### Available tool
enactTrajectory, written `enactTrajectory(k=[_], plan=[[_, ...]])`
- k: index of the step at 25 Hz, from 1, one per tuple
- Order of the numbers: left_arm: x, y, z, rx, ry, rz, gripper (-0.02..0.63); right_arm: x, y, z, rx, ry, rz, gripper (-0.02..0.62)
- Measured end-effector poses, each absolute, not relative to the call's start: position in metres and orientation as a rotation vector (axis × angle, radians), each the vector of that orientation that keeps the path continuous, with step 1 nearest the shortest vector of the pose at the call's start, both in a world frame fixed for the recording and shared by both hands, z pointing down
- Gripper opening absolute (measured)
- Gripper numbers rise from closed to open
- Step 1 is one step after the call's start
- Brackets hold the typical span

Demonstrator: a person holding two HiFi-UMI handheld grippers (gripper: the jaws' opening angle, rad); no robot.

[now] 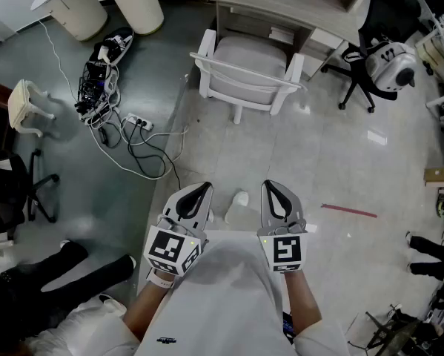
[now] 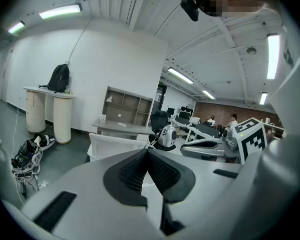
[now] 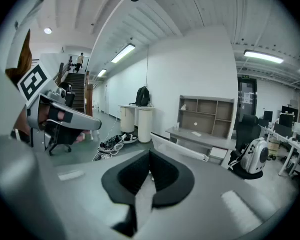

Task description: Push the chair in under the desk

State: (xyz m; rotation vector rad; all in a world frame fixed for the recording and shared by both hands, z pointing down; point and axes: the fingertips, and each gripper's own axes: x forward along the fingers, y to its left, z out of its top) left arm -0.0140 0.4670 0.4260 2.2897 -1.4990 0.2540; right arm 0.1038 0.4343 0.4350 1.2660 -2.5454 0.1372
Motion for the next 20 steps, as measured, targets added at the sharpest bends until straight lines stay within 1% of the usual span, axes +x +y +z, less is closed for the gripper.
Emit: enactTrajectory(k=[7, 14, 20], plan=[[-0.030, 0.511, 0.392, 2.328, -1.502, 0.191, 0.006, 0.094, 0.484, 0.399, 1.337, -2.568, 0.144, 0.011], [-0.032, 0.520, 0.397, 2.307, -1.518, 0.188, 0.006, 0.090, 0.483, 0.388, 1.359, -2.640, 0.214, 0.011], [-0.007, 0.509, 0.400, 2.314, -1.506, 0.221, 0.006, 0.129, 0.474, 0.393, 1.426, -2.602, 0.282, 0.009]])
